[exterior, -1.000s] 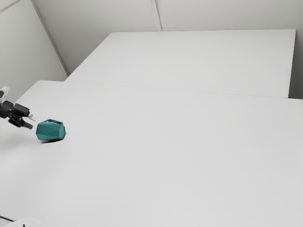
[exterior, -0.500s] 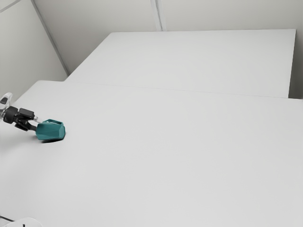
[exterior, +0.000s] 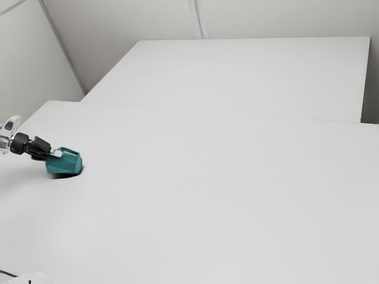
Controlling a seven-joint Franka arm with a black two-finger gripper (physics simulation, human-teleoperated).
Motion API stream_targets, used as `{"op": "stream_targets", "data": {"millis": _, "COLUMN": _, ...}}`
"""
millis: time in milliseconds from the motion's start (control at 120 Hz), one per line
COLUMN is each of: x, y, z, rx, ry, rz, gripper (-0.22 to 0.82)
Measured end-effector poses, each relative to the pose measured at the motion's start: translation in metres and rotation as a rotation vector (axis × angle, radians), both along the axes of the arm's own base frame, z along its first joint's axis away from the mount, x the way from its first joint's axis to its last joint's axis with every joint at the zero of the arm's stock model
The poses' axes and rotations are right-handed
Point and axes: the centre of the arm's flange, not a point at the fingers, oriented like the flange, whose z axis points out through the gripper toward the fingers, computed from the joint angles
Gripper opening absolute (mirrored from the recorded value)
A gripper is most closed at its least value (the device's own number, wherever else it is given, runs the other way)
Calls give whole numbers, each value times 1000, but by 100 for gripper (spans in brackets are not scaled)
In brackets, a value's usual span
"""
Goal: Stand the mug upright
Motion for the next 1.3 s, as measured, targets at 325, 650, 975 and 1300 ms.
{"op": "stream_targets", "data": {"millis": 325, "x": 6, "y": -28, "z": 40, "rx": -18, "ry": -24, "rz": -68, "gripper": -15}}
{"op": "stream_targets", "data": {"millis": 650, "x": 67, "y": -162, "z": 155, "rx": 195, "ry": 17, "rz": -335, "gripper": -18}}
{"op": "stream_targets", "data": {"millis": 975, "x": 74, "y": -295, "z": 169, "rx": 612, "ry": 159, "rz": -437, "gripper": -18}}
{"op": "stream_targets", "data": {"millis": 1300, "x": 63, "y": -333, "z": 135, "rx": 887, "ry": 185, "rz": -276, "gripper": -18}}
